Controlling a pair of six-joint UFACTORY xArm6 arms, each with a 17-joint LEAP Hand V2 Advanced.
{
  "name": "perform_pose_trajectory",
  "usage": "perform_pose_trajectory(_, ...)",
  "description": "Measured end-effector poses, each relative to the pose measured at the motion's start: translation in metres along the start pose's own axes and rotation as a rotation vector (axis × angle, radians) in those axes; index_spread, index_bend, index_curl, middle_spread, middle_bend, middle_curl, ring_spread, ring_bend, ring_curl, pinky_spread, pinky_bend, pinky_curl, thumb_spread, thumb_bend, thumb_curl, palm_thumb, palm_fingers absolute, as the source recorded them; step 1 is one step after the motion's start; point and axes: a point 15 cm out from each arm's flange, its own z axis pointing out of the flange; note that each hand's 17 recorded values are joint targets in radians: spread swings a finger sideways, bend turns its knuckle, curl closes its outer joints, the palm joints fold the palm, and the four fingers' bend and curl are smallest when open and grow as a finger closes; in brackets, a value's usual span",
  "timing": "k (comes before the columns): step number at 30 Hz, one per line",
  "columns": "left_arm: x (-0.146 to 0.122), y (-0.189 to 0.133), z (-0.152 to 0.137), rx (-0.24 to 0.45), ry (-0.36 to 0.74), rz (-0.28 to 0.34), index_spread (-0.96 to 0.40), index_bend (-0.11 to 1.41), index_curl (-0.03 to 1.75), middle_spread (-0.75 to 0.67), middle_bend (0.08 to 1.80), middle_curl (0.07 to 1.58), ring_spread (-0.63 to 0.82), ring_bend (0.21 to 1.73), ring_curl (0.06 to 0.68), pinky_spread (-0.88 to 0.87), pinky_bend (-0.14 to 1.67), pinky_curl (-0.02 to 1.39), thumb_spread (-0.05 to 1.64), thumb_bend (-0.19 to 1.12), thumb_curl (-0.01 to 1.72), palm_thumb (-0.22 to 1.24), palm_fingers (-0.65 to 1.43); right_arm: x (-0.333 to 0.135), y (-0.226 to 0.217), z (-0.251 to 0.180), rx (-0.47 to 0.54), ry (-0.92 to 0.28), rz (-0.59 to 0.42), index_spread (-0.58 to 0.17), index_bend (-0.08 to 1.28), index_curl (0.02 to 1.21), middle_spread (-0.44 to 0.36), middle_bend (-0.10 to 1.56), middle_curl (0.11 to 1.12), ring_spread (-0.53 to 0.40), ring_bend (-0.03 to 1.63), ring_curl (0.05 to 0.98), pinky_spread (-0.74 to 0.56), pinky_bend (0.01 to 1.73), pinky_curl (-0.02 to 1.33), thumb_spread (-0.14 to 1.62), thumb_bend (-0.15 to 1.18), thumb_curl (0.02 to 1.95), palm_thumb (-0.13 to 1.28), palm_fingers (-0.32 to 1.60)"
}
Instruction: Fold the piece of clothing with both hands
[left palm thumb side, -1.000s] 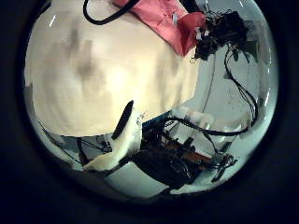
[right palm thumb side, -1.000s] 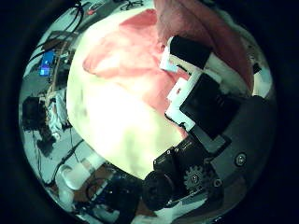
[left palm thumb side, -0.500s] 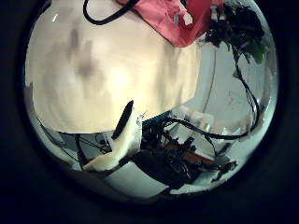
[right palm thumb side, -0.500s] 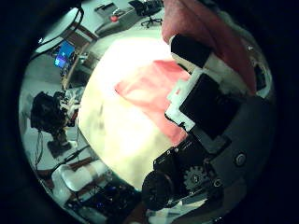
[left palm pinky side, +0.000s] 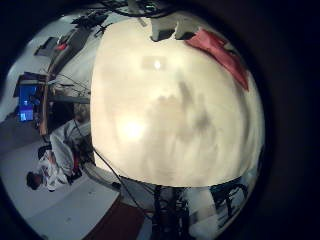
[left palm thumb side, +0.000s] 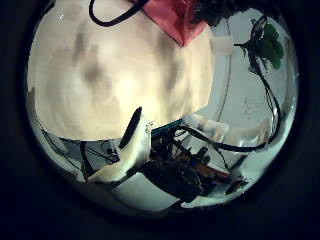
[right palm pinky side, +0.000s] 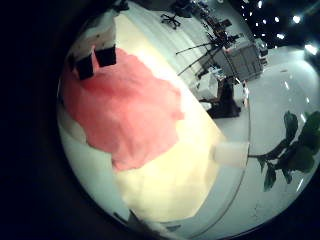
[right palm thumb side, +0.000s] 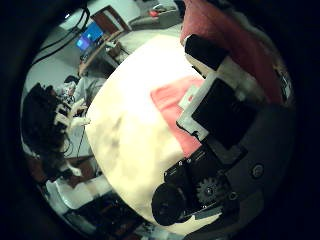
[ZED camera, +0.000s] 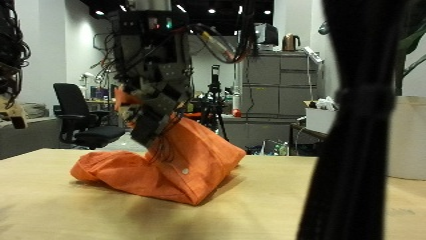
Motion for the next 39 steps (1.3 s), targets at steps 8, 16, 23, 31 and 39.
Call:
perform_pose_trajectory(8, 0.002, 0.000, 0.002, -0.001, 0.002, 0.003, 0.12, 0.19, 0.36, 0.34, 0.18, 0.29, 0.57, 0.32, 0.231, 0.53, 0.19, 0.30, 1.21, -0.02, 0.27, 0.42, 0.04, 0.013, 0.000, 0.030, -0.007, -0.048, 0.032, -0.314, 0.79, 0.91, -0.151, 1.19, 0.63, -0.243, 1.29, 0.585, -0.49, 1.13, 0.50, 1.27, -0.03, 0.67, 0.82, 1.03)
perform_pose_trajectory(16, 0.002, -0.001, 0.001, 0.002, 0.006, 0.005, 0.12, 0.18, 0.36, 0.34, 0.19, 0.29, 0.57, 0.32, 0.231, 0.53, 0.19, 0.30, 1.21, -0.02, 0.27, 0.42, 0.05, 0.024, 0.000, 0.025, 0.017, -0.164, -0.018, -0.431, 0.38, 0.73, -0.228, 0.84, 0.52, -0.297, 1.14, 0.495, -0.38, 1.08, 0.46, 1.34, 0.00, 0.57, 0.73, 0.28)
perform_pose_trajectory(23, 0.006, -0.002, 0.000, 0.003, 0.002, 0.012, 0.11, 0.18, 0.36, 0.34, 0.18, 0.29, 0.57, 0.32, 0.231, 0.53, 0.19, 0.30, 1.21, -0.02, 0.27, 0.42, 0.05, 0.030, 0.004, -0.012, 0.071, -0.395, -0.004, -0.389, 0.31, 0.60, -0.100, 0.70, 0.45, -0.107, 0.91, 0.392, 0.08, 1.00, 0.40, 1.31, 0.02, 0.57, 0.86, 0.13)
perform_pose_trajectory(31, 0.033, -0.013, -0.011, 0.030, -0.002, 0.057, 0.11, 0.19, 0.36, 0.33, 0.19, 0.29, 0.57, 0.32, 0.231, 0.53, 0.19, 0.30, 1.21, -0.02, 0.27, 0.42, 0.05, 0.102, 0.027, -0.091, 0.122, -0.373, 0.108, -0.348, 0.38, 0.56, -0.073, 0.63, 0.42, 0.007, 0.81, 0.331, 0.32, 0.78, 0.29, 1.29, 0.00, 0.58, 0.91, 0.15)
perform_pose_trajectory(39, 0.087, -0.051, -0.025, 0.096, -0.003, 0.189, 0.11, 0.18, 0.36, 0.28, 0.18, 0.30, 0.54, 0.33, 0.235, 0.52, 0.19, 0.30, 1.22, -0.01, 0.27, 0.41, 0.06, 0.186, 0.101, -0.140, 0.028, -0.263, 0.256, -0.330, 0.40, 0.52, -0.036, 0.64, 0.41, 0.116, 0.59, 0.252, 0.36, 0.57, 0.21, 1.25, -0.01, 0.60, 0.96, 0.14)
